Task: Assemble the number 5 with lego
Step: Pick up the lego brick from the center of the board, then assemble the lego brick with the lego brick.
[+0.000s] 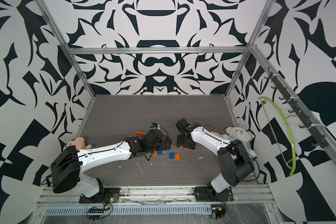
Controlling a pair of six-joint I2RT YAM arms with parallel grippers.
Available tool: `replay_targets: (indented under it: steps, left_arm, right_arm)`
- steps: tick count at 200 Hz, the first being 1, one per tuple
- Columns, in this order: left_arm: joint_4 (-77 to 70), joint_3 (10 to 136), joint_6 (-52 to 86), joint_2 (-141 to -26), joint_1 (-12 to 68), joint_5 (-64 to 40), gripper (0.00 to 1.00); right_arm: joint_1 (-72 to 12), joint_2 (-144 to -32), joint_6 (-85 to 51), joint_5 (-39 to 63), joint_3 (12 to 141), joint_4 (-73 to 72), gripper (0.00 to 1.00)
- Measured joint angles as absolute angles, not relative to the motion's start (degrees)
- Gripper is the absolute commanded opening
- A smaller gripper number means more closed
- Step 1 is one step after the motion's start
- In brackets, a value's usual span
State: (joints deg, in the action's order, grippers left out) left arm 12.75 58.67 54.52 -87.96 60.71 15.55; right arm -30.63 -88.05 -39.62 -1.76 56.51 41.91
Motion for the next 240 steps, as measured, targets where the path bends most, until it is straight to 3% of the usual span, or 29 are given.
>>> replay_targets:
  steps: [105, 240]
  left_arm:
    - [11.97, 47.0, 58.43, -78.17, 60.71, 17.28, 0.99]
    - [12.27, 43.72, 60.66, -75.7, 60.71, 19.31, 0.99]
  right_arm:
    - [-43.64, -86.91, -43.81, -2.15, 56.07, 43.94, 0.58]
    - [-46.02, -89.8, -46.41, -2.33, 56.38, 43.51, 0.58]
